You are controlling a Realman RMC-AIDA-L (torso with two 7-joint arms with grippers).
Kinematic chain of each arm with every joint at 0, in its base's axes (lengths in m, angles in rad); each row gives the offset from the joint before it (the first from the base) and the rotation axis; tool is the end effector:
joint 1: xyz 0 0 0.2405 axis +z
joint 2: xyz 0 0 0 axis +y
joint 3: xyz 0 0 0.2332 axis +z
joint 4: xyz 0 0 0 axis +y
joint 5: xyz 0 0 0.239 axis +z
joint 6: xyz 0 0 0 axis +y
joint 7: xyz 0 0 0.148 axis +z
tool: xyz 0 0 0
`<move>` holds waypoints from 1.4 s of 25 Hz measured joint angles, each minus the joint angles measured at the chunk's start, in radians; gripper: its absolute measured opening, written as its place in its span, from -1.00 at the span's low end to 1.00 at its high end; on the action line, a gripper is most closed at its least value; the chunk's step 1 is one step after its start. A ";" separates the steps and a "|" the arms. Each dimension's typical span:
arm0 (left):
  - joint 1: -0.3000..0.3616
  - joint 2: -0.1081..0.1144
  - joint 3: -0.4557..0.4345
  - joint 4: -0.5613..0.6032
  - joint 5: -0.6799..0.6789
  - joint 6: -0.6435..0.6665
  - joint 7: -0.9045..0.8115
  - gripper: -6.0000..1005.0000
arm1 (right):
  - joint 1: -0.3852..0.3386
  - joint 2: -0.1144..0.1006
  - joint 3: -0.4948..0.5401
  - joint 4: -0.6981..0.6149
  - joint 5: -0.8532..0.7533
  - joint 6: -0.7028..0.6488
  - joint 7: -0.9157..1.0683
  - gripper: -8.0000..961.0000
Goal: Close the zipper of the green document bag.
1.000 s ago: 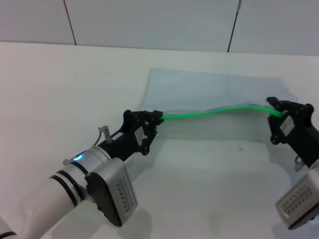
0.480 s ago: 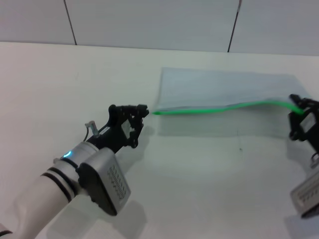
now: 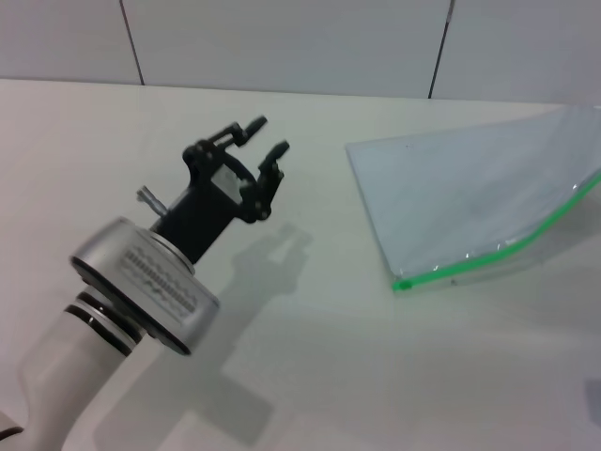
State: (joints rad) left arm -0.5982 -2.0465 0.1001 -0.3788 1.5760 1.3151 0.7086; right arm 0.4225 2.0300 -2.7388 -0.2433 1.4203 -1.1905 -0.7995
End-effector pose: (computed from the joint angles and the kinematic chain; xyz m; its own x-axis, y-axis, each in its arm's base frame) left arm -0.2412 0.3243 -0.0875 0.8982 -0.4254 0.1108 -0.0243 -0.2998 -0.9537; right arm 0.3417 0.3297 -0.0143 0.9968 0.0537 0.0595 0.0598 -0.0042 -0.9982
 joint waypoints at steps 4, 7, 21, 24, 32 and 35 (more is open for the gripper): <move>0.000 0.001 -0.013 0.010 -0.004 0.057 -0.125 -0.31 | -0.023 0.003 -0.004 -0.016 0.004 -0.100 0.122 -0.16; 0.003 0.002 -0.025 0.015 -0.013 0.101 -0.221 -0.31 | -0.033 0.004 -0.014 -0.040 0.001 -0.176 0.226 0.14; 0.017 0.009 -0.013 0.163 -0.008 0.240 -0.810 0.23 | -0.018 -0.004 -0.136 -0.043 -0.109 -0.486 0.654 0.79; 0.017 0.008 -0.015 0.161 -0.009 0.243 -0.810 0.35 | -0.019 -0.003 -0.137 -0.043 -0.111 -0.500 0.655 0.78; 0.025 0.006 -0.024 0.159 -0.038 0.244 -0.817 0.71 | -0.024 -0.002 -0.136 -0.044 -0.102 -0.509 0.657 0.79; 0.030 0.005 -0.025 0.156 -0.061 0.245 -0.821 0.71 | -0.024 -0.002 -0.134 -0.044 -0.101 -0.508 0.657 0.79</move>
State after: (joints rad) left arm -0.5683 -2.0413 0.0755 -0.2224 1.5151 1.5600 -0.1128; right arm 0.3985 2.0279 -2.8725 -0.2869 1.3192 -1.6987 -0.1426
